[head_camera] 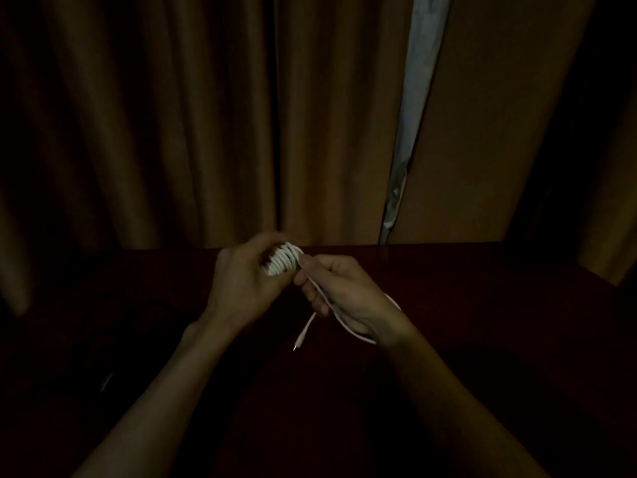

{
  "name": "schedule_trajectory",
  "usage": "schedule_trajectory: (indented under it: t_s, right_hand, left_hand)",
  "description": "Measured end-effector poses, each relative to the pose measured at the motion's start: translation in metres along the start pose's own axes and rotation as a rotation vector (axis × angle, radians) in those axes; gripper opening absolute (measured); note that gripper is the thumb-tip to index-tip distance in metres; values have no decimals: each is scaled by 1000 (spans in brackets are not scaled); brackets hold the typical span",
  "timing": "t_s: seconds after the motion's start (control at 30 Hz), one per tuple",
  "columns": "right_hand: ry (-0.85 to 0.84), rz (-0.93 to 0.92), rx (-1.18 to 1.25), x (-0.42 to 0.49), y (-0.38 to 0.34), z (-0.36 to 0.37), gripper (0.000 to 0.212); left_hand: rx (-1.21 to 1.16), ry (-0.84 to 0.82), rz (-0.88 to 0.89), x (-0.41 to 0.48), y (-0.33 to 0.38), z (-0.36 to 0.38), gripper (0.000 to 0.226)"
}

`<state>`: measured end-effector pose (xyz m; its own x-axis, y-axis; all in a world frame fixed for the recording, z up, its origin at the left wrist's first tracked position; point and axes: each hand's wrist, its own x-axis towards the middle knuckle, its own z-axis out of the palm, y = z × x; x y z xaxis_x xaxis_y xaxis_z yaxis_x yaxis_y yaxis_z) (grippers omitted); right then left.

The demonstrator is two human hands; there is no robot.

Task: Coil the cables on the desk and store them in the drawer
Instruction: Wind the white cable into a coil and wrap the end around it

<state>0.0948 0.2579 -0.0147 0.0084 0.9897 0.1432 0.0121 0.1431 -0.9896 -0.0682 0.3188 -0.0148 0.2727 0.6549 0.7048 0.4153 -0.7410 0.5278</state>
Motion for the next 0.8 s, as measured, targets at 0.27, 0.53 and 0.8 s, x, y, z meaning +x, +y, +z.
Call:
schedule_trajectory:
  t_s: [0.27, 0.53, 0.8]
  right_hand:
    - [73, -208, 42, -8, 0, 1, 15]
    - [-199, -187, 202, -3, 4, -6, 42]
    - [-412, -168, 145, -11, -9, -35, 71]
  left_hand:
    - [-494, -151, -284, 6, 25, -17, 45]
    - [-852, -147, -573, 7, 35, -6, 34]
    - [-1034, -477, -703, 9, 33, -13, 39]
